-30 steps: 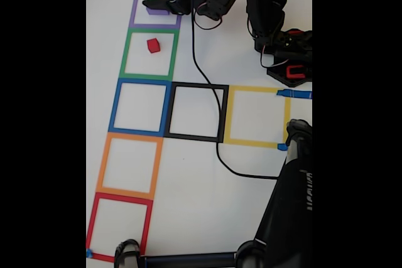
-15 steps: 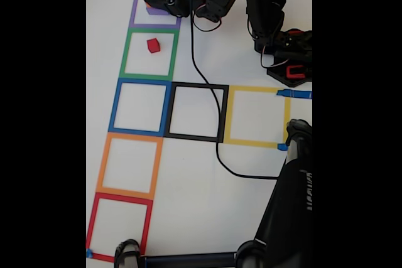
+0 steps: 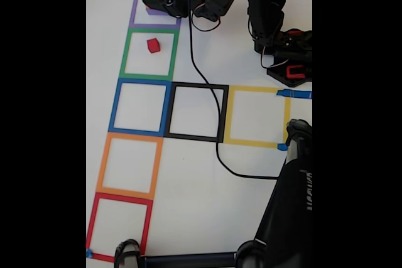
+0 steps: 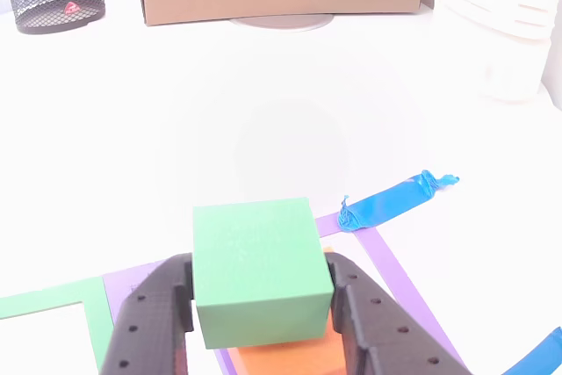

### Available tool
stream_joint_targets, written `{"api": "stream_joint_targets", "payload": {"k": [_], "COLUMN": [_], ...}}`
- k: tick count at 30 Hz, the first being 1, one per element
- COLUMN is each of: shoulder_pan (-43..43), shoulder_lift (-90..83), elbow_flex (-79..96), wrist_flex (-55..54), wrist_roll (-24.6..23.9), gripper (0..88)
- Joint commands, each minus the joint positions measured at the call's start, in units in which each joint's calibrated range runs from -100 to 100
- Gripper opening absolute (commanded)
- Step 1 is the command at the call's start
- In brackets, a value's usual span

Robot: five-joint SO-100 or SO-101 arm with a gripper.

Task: Tower of hanoi

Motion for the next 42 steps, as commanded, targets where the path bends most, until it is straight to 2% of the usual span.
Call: {"api": "stream_joint_targets", "payload": {"k": [1,7,15,21,28,35,42], "shoulder_pan": [-1.5,-2.4,-3.4,-6.6,-12.8,-21.3,-29.4], "shoulder_lift": [-9.7,-20.4,-41.3,-51.1,-51.8,-52.2,-54.9], "elbow_flex": [-1.5,-4.7,-14.2,-29.7,-54.2,-68.0,-70.2], "wrist_flex": [7.2,23.1,61.9,91.3,117.4,130.0,132.2], "wrist_roll": [0.4,0.4,0.4,0.4,0.4,0.4,0.4], "gripper": [5.5,5.3,5.0,5.0,4.6,4.6,4.6]}}
